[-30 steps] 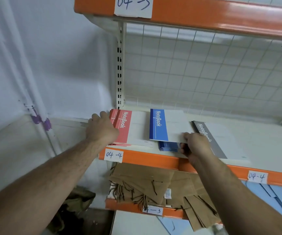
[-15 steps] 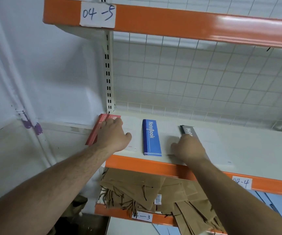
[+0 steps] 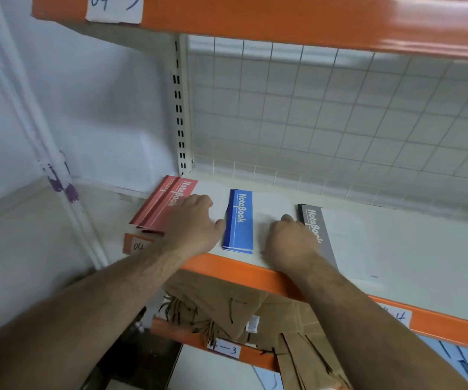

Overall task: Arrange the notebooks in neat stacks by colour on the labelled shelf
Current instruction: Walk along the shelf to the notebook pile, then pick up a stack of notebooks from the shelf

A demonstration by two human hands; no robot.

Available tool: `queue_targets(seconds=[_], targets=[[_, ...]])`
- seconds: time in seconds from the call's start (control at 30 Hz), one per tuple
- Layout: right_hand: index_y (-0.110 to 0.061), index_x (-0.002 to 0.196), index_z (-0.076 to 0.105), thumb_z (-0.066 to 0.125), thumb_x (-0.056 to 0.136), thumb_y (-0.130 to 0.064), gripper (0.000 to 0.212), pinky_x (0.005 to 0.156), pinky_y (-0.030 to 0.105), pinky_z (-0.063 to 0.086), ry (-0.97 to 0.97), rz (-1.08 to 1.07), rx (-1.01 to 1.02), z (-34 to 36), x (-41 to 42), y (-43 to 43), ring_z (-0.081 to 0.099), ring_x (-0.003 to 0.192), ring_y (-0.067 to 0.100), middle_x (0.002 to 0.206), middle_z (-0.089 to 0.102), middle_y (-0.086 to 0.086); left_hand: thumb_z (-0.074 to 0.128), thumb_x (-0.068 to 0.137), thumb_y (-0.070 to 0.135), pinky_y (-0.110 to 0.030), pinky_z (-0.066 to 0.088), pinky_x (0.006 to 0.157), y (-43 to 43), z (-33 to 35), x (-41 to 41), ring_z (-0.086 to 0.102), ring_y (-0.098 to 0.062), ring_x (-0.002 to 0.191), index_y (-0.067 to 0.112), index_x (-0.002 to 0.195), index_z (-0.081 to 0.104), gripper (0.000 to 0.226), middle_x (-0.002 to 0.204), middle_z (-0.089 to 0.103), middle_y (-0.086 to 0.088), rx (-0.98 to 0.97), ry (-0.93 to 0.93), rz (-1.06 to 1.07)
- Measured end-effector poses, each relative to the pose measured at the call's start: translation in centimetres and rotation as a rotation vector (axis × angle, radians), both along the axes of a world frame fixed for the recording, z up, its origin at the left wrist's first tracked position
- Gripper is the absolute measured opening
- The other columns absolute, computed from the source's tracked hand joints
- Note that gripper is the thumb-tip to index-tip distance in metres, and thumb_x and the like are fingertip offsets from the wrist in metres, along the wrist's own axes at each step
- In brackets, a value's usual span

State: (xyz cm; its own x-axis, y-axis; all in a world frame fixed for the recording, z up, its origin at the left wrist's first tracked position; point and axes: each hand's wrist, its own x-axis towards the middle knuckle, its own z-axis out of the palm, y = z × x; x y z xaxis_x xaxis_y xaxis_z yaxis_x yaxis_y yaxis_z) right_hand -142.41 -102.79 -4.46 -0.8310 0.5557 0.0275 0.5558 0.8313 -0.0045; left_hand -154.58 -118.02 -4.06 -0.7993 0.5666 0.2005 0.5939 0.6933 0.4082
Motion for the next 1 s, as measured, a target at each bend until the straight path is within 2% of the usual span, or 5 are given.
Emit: queue_targets(seconds=[0.17, 0.33, 0.47, 0.57, 1.0], targets=[[-0.011, 0.113, 0.063, 0.055, 0.091, -0.025, 0.027, 0.076, 0.031, 0.041, 0.001, 0.026, -0.065, 0.7, 0.6, 0.1, 0.059, 0.104, 0.029, 0.115, 0.054, 0.007, 0.052, 0.096, 0.047, -0.036, 0.028, 0.115, 0.5, -0.3, 1.2, 0.032, -0.018, 0.143, 0.017, 0.148, 0.041, 0.061, 0.155, 0.038, 0.001, -0.063, 0.032, -0.111], [-0.017, 0.124, 0.057, 0.038, 0.1, -0.044, 0.041, 0.092, 0.039, 0.043, 0.106, -0.058, 0.062, 1.5, 3.2, 1.2, 0.046, 0.122, 0.03, 0.128, 0.056, 0.009, 0.038, 0.099, 0.051, -0.045, 0.009, 0.123, 2.3, 0.9, 1.4, 0.011, -0.019, 0.152, 0.021, 0.158, 0.022, 0.067, 0.165, 0.017, 0.002, -0.205, 0.081, -0.282], [-0.027, 0.151, 0.029, 0.022, 0.098, -0.061, 0.063, 0.112, 0.05, 0.025, 0.01, -0.248, 0.093, 2.4, 6.6, 1.7, 0.018, 0.146, 0.03, 0.16, 0.025, 0.007, 0.028, 0.1, 0.051, -0.047, 0.009, 0.121, 4.4, 1.8, 2.9, 0.007, -0.018, 0.152, 0.023, 0.158, 0.019, 0.064, 0.166, 0.015, 0.003, -0.249, 0.13, -0.422], [-0.027, 0.157, 0.013, 0.016, 0.098, -0.064, 0.07, 0.118, 0.056, 0.014, -0.061, -0.381, 0.078, 2.8, 10.0, 1.4, 0.003, 0.152, 0.031, 0.166, 0.006, 0.007, 0.022, 0.101, 0.056, -0.05, 0.005, 0.122, 6.1, 1.8, 4.6, 0.001, -0.018, 0.154, 0.026, 0.16, 0.008, 0.068, 0.167, 0.006, 0.004, -0.299, 0.113, -0.538], [-0.029, 0.158, 0.013, 0.019, 0.097, -0.067, 0.072, 0.118, 0.058, 0.014, -0.098, -0.891, 0.012, 3.8, 29.6, -4.1, 0.006, 0.152, 0.03, 0.167, 0.005, 0.004, 0.019, 0.1, 0.057, -0.052, 0.002, 0.122, 12.0, 1.8, 21.3, 0.001, -0.02, 0.154, 0.027, 0.16, 0.006, 0.068, 0.167, 0.005, 0.004, -0.278, 0.146, -1.057]])
